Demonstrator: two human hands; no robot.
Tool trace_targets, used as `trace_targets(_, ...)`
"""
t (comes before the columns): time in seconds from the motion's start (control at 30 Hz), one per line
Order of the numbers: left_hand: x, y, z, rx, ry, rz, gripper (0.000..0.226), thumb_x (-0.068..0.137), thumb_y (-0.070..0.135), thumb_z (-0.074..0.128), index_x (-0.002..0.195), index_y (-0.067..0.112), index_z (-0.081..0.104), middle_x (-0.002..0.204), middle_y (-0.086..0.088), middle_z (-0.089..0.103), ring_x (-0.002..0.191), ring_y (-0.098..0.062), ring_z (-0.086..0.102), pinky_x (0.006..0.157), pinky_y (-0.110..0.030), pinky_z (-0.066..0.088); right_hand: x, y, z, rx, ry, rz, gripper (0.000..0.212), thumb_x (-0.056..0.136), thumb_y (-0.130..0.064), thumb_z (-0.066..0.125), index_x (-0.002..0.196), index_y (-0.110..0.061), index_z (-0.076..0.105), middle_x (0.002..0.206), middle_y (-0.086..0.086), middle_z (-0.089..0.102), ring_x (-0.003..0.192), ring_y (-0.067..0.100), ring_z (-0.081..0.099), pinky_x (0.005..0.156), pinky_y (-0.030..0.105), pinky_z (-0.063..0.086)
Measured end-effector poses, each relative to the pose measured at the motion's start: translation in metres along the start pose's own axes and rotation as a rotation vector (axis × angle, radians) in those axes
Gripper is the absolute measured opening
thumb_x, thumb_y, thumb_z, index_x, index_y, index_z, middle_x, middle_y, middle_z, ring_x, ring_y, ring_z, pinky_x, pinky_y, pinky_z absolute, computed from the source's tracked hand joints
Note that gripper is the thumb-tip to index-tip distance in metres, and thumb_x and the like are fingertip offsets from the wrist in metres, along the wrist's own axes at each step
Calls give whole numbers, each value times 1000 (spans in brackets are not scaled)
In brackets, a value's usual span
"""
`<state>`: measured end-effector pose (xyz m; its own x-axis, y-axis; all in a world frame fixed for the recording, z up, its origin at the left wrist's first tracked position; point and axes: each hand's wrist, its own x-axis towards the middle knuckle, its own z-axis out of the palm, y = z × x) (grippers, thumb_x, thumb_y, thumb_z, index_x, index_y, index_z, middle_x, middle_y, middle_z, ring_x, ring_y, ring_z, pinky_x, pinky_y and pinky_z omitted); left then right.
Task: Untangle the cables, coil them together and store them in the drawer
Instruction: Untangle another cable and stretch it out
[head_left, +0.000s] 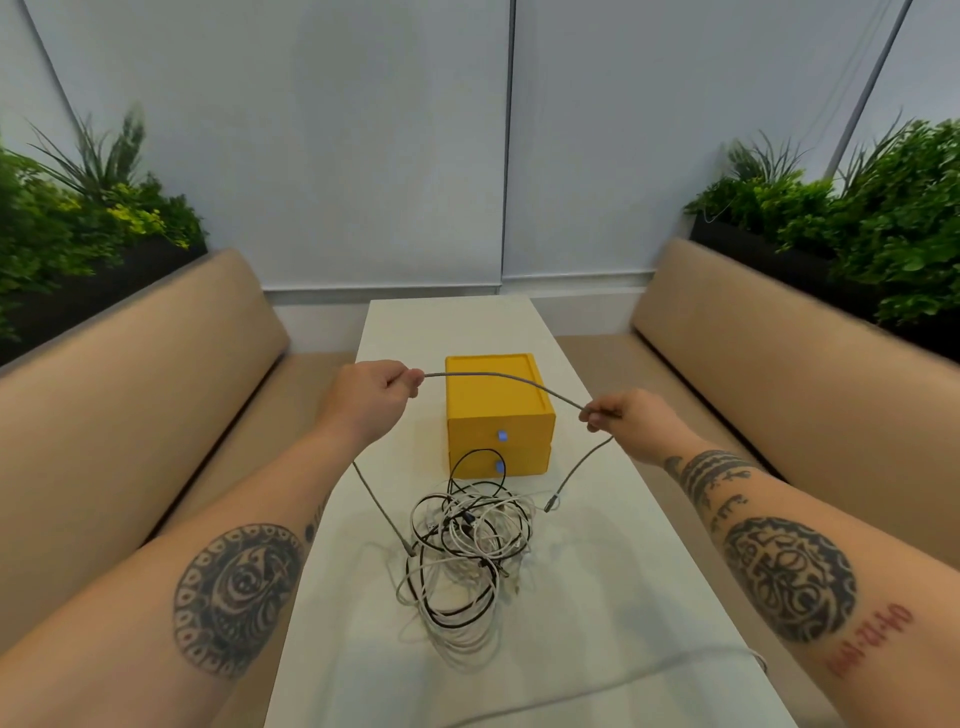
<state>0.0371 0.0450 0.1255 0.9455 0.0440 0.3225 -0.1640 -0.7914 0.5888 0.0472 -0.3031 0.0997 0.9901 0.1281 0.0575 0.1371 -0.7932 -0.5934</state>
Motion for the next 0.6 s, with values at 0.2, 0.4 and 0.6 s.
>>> trace_targets(0.2,-11,18,8,-193,-4,70,32,102,34,46,92,25,75,63,-2,62,67,-24,54,62,-33,40,0,-23,17,227,41,7,13,89,-23,74,101,-24,78,96,-9,74,94,4,65,77,17,45)
trace_targets(0.4,-13,27,10,-171,3,130,34,103,31,47,85,21,74,53,25,56,59,2,51,57,-27,33,6,-37,31,355,79,12,10,83,-18,79,90,-24,78,94,-4,76,90,8,67,81,26,51)
trace_targets(0.6,-12,8,11,-58,-4,75,34,101,31,48,75,22,68,60,6,58,68,-15,55,60,-28,35,9,-23,26,366,206,64,10,83,-19,79,90,-26,77,77,-10,70,67,2,58,62,19,43)
